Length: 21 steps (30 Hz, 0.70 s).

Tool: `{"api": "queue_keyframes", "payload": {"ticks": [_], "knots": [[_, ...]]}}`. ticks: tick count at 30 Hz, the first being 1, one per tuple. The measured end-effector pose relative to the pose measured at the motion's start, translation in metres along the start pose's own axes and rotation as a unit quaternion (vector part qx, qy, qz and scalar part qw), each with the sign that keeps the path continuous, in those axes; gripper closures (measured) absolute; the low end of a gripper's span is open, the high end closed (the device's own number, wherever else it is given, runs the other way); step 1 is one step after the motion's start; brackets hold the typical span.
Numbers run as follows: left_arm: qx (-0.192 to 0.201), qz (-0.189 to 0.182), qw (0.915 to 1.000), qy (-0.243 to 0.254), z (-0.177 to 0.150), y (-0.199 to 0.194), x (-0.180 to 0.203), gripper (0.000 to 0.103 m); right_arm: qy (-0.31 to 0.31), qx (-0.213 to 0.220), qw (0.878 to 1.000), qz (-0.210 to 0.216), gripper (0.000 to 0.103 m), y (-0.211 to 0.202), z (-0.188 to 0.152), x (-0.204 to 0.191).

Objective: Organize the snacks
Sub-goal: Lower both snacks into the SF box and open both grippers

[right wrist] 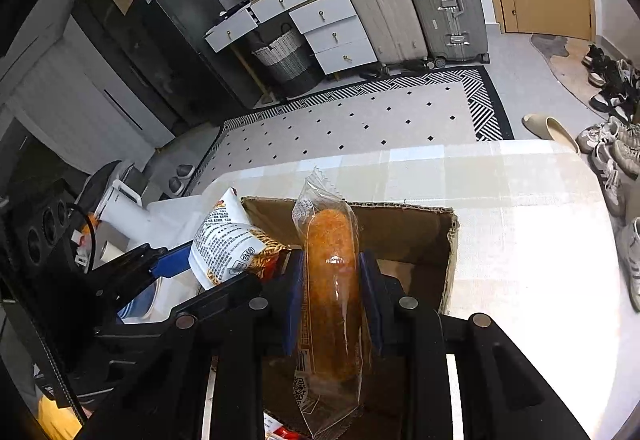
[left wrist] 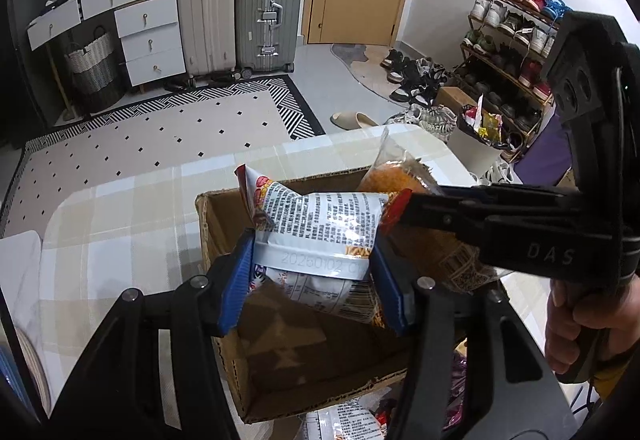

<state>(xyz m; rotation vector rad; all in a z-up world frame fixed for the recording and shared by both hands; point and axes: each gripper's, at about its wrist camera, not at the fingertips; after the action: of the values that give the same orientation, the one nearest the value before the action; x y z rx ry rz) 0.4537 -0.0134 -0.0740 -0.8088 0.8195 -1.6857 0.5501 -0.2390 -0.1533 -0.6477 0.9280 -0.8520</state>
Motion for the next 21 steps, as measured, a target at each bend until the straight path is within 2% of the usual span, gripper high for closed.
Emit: {"api": "queue_keyframes", "payload": {"ticks": [11, 13, 15, 21], "knots": [[-0.013, -0.001, 0.9999, -0.006, -0.005, 0.005, -0.006, 0.047, -0.003, 0.011, 1.000, 0.009, 0.076, -0.014, -0.007, 0.000], [-0.015, 0.005, 0.9999, -0.003, -0.005, 0.005, -0.005, 0.042, -0.002, 0.016, 1.000, 0.008, 0.076, -0.020, -0.008, 0.000], [-0.018, 0.013, 0.9998, 0.000, -0.009, 0.004, -0.004, 0.032, -0.003, 0.020, 1.000, 0.008, 0.076, -0.028, -0.010, -0.002], [-0.002, 0.021, 0.9997, -0.010, -0.016, -0.018, -0.003, 0.026, -0.011, 0.036, 0.999, 0.010, 0.075, -0.058, -0.020, -0.010]]}}
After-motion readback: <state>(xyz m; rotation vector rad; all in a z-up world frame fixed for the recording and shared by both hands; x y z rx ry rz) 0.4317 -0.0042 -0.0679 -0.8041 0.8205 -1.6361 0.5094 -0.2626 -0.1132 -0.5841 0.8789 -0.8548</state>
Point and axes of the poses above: each gripper's, at about its wrist camera, not at the fingertips, and y roughly the way its jaws point, x to its right, z to its top, and after that the axes turned 7 degrees about -x, right-handed
